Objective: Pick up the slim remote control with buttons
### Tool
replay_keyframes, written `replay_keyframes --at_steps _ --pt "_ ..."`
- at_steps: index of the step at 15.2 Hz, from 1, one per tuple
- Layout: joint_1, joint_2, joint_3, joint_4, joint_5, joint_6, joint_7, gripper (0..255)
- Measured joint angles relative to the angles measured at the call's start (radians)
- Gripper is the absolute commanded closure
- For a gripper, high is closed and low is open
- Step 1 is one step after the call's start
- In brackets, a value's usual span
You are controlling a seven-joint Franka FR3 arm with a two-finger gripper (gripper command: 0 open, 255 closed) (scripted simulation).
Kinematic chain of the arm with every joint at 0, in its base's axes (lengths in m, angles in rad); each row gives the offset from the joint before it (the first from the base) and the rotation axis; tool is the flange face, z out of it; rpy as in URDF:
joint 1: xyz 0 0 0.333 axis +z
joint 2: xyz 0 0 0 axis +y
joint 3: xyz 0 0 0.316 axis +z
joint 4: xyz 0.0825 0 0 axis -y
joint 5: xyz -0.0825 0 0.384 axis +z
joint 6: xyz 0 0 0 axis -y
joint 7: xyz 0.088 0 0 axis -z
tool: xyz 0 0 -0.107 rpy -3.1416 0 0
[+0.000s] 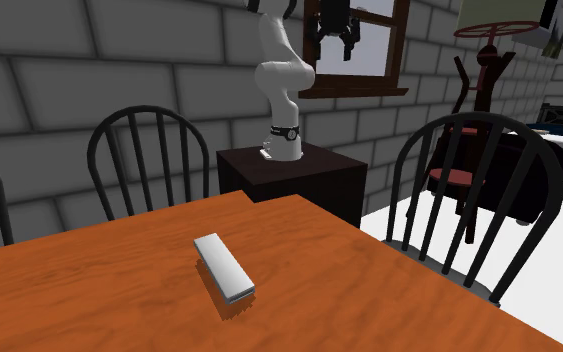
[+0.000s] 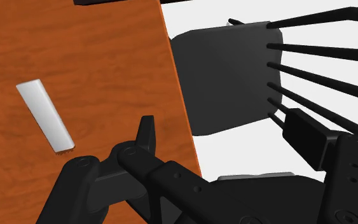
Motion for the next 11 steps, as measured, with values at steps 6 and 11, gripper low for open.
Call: replay_keyframes --at_steps 6,11 --pt "-0.036 0.112 -0.086 -0.057 -0.045 0.169 -0.095 0" --pt "-0.058 0.249 -0.159 -0.051 -0.062 0.300 -0.180 0"
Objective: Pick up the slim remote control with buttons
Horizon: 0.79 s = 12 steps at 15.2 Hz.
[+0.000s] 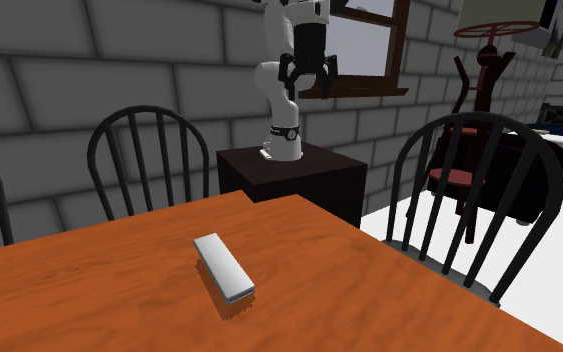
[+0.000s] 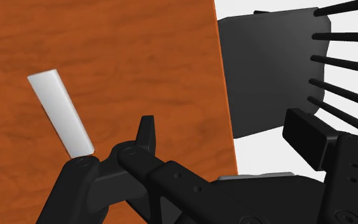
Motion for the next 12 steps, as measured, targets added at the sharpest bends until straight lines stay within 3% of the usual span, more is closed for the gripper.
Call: replay_keyframes --at_steps 7,12 --pt "-0.017 0.240 -0.095 0.059 0.035 0.178 -0.138 0" --pt "-0.037 0.426 -0.142 0.122 0.114 0.290 -0.264 0"
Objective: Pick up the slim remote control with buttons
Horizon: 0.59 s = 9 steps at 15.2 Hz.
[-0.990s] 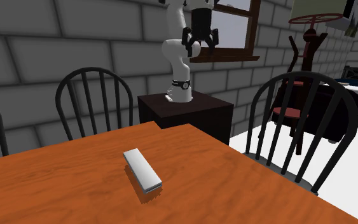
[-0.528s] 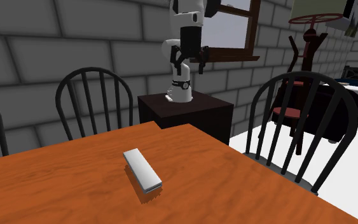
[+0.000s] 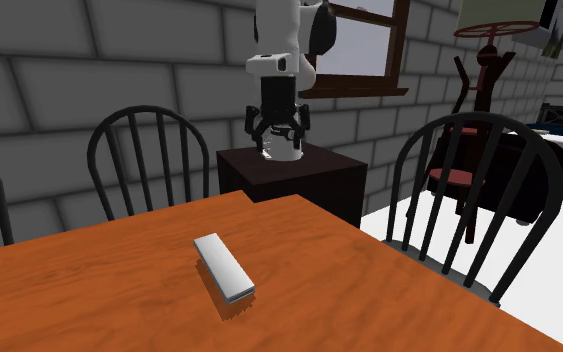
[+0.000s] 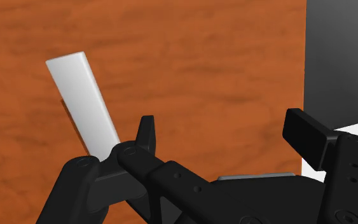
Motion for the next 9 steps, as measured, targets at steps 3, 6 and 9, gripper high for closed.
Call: replay_keyframes --at_steps 3,6,9 --pt "-0.026 0.121 -0.008 0.073 0.069 0.038 -0.084 0" --pt "-0.069 0.246 0.001 0.151 0.140 0.072 -0.168 0" --pt "-0.116 0.363 0.023 0.233 0.198 0.099 -0.233 0"
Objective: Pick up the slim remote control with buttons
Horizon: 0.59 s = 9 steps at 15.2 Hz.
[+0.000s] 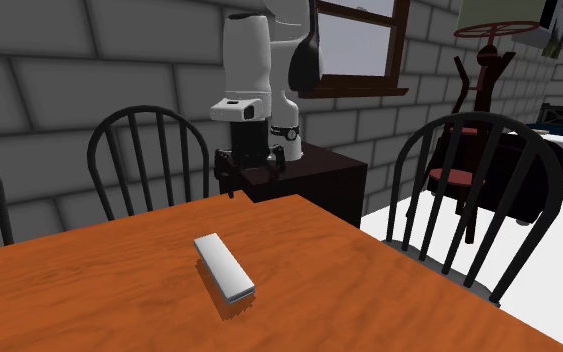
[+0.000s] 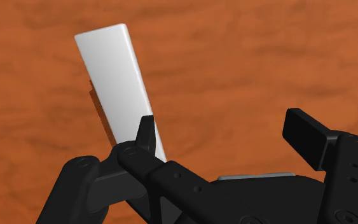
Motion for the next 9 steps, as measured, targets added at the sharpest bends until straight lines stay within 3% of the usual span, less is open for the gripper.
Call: replay_keyframes --at_steps 9 --pt "-0.151 0.330 0.064 0.323 0.088 -0.003 -0.116 0"
